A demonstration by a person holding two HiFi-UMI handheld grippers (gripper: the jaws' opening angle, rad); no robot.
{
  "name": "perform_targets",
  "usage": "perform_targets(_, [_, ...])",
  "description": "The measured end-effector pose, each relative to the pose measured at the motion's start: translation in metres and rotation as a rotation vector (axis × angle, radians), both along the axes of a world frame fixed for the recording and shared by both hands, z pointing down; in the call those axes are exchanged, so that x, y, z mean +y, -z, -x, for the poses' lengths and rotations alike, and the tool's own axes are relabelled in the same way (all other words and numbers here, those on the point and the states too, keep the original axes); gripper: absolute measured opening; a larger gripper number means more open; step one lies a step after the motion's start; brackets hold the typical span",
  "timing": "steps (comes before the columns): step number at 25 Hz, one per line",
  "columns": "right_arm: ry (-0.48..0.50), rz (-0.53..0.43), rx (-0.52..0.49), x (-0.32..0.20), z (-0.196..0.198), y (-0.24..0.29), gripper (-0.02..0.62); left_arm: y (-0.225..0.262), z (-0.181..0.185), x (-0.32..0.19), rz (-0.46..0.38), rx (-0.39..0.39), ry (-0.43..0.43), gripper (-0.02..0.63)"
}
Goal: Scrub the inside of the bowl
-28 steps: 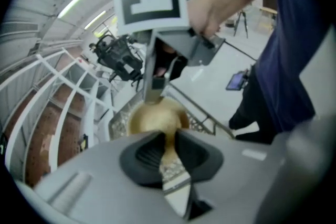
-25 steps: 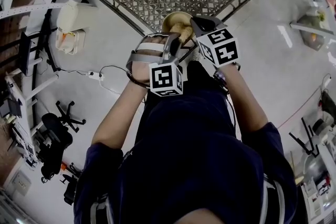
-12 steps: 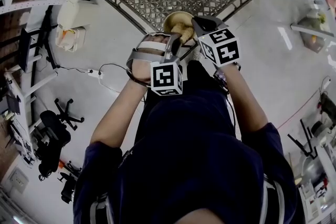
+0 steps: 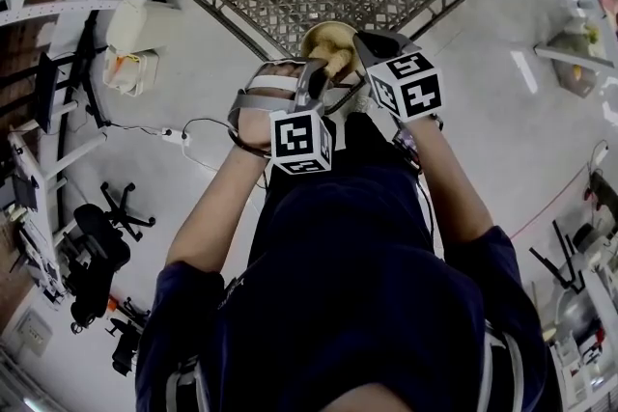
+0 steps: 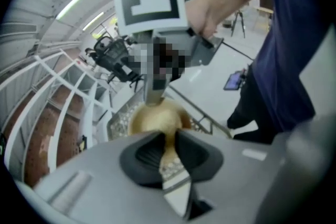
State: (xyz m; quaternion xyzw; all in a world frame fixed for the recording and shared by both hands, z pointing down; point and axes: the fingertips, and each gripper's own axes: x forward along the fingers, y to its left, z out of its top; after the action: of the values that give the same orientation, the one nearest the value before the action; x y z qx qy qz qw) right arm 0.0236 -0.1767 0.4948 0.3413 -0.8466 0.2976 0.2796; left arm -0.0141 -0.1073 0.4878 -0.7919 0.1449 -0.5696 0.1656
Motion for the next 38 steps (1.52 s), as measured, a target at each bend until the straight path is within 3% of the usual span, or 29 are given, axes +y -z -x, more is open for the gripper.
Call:
perform_targets(4, [0.007,0.008,-0.005,0.003,0.002,-0.001,0.009,0.006,-0.012,-0.007,-0.03,0.031,-0.015,0.057])
perform_targets(7, [0.008,0.004,-0.001,0.004,0.002,-0.002,0.009,0.013,0.0,-0.027,-0.07,0.024,0.05,0.057])
perform_targets(10, [0.002,0.003,-0.001,0.001,-0.001,-0.003,0.009,0.013,0.015,-0.035,-0.051,0.01,0.114,0.057])
perform_targets(15, [-0.002,0.0,0.004,-0.003,-0.001,-0.003,0.009,-0.002,0.006,-0.005,0.045,0.005,0.058,0.057])
perform_targets(20, [-0.003,0.0,-0.008,-0.003,0.001,0.0,0.009,0.006,-0.013,-0.012,0.033,0.053,0.029,0.057])
perform_targets(27, [-0.005,0.005,-0.031,-0.003,0.003,0.004,0.009,0.025,0.014,-0.048,-0.02,0.096,0.163,0.057])
perform_targets(30, [-0.012,-0.004,-0.033,-0.008,0.004,0.008,0.009,0.034,0.017,-0.044,0.054,0.214,0.227,0.057])
perform_targets(34, [-0.027,-0.017,-0.029,-0.015,-0.001,0.011,0.009,0.062,0.032,-0.049,0.205,0.528,0.438,0.057])
perform_targets(38, [-0.051,-0.036,-0.043,-0.024,-0.006,0.018,0.009,0.098,0.06,-0.064,0.243,0.773,0.58,0.057])
